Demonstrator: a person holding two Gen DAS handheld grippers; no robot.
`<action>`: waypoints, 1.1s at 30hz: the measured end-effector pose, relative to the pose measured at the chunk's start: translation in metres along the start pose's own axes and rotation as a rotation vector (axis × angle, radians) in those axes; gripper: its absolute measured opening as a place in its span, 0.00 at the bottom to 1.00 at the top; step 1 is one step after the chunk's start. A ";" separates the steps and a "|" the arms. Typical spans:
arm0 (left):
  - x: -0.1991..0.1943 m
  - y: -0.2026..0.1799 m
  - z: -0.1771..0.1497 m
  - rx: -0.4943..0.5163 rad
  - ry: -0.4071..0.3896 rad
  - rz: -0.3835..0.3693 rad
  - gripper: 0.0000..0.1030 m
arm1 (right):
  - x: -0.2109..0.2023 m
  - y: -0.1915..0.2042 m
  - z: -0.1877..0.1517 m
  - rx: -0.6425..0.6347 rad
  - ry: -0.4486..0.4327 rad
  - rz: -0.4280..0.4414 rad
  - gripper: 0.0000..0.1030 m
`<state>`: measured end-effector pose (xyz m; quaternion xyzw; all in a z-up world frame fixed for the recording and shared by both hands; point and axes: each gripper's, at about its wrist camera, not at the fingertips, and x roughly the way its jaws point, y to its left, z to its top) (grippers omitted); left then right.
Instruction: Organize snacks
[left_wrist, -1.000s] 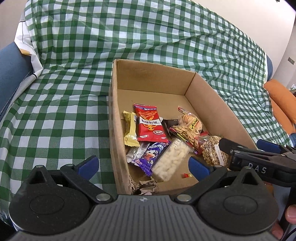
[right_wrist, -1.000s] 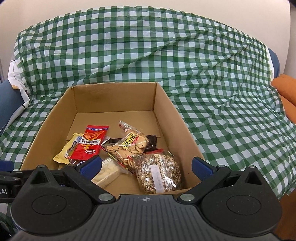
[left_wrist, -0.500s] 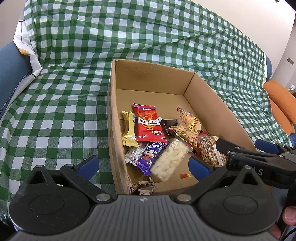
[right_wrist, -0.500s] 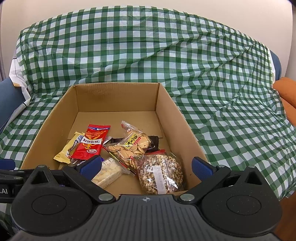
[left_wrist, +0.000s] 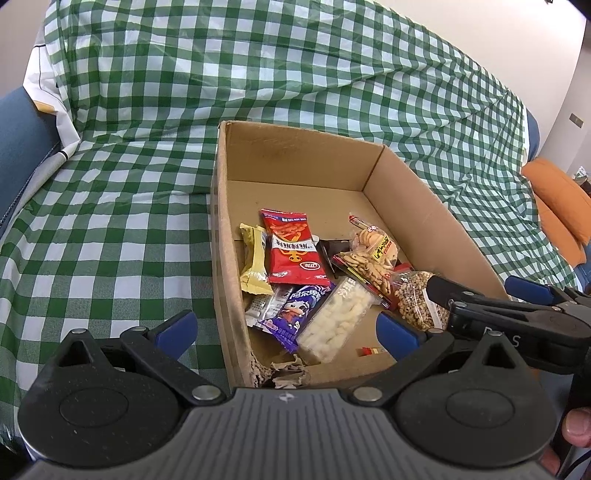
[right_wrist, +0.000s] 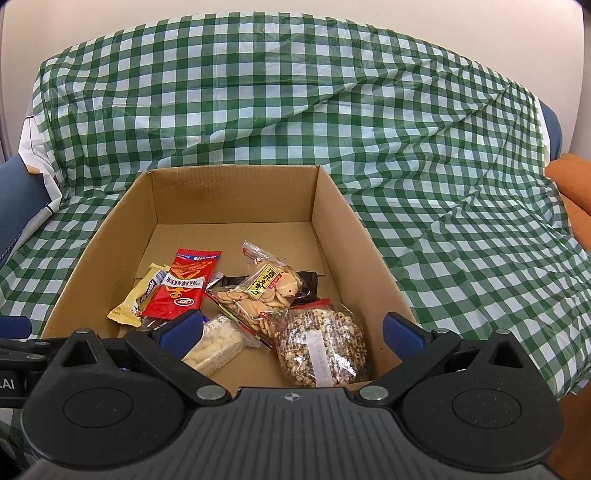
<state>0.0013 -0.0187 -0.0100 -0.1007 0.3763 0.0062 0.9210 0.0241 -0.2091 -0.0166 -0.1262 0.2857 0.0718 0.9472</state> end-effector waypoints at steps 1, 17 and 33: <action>0.000 0.000 0.000 0.000 0.000 -0.001 1.00 | 0.000 0.000 0.000 0.001 0.000 0.001 0.99; 0.000 -0.002 0.000 0.003 -0.006 -0.008 1.00 | 0.000 0.002 0.000 -0.017 -0.008 0.007 0.99; 0.005 -0.002 0.001 -0.014 0.001 -0.028 1.00 | 0.002 0.000 0.003 -0.020 -0.008 0.018 0.99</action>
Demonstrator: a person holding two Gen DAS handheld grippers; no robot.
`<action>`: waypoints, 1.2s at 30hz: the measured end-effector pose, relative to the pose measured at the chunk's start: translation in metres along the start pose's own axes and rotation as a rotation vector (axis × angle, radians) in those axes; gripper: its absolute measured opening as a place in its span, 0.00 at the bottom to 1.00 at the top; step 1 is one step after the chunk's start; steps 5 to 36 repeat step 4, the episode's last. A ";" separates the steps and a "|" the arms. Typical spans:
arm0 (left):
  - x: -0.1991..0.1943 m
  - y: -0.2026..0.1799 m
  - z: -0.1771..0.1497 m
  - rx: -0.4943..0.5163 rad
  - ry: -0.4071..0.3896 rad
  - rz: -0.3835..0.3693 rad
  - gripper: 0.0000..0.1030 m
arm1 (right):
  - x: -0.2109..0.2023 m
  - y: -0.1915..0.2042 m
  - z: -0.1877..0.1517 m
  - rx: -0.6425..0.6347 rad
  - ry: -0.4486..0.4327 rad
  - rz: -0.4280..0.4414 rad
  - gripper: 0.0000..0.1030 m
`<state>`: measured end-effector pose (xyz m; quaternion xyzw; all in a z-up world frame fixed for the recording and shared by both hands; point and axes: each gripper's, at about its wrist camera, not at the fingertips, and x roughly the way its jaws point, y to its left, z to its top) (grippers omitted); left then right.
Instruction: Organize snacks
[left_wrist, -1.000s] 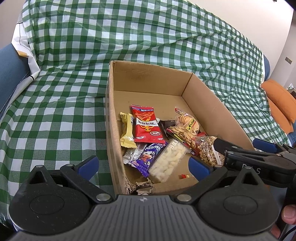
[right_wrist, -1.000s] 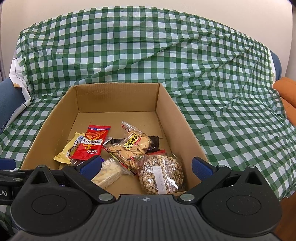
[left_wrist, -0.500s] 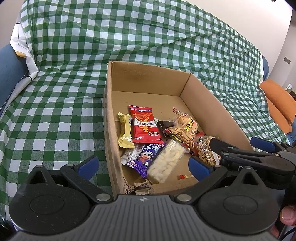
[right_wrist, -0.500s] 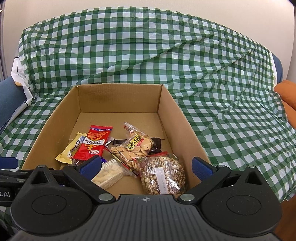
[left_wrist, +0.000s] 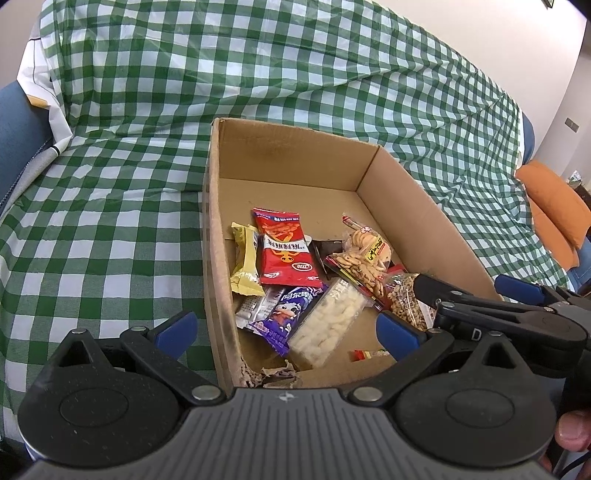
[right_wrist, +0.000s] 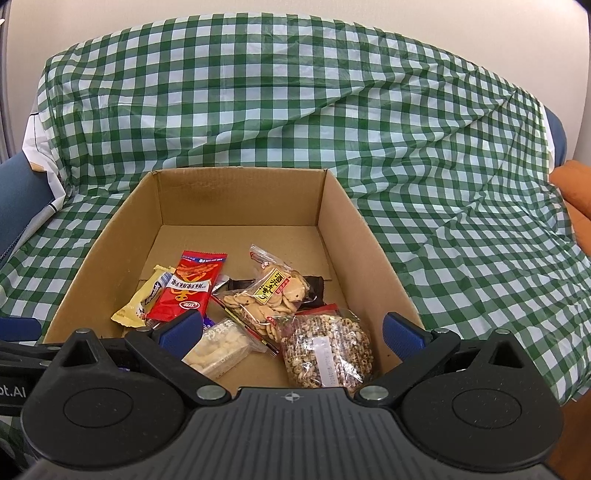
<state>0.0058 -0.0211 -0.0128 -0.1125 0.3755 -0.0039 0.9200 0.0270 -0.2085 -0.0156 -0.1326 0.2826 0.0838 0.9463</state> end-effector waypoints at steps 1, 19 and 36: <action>0.000 0.000 0.000 0.000 -0.002 -0.001 1.00 | 0.000 0.000 0.000 0.004 0.002 0.002 0.99; 0.000 -0.002 0.001 0.004 -0.009 -0.006 1.00 | 0.001 -0.001 0.001 0.012 0.004 0.006 0.99; 0.000 -0.002 0.001 0.004 -0.009 -0.006 1.00 | 0.001 -0.001 0.001 0.012 0.004 0.006 0.99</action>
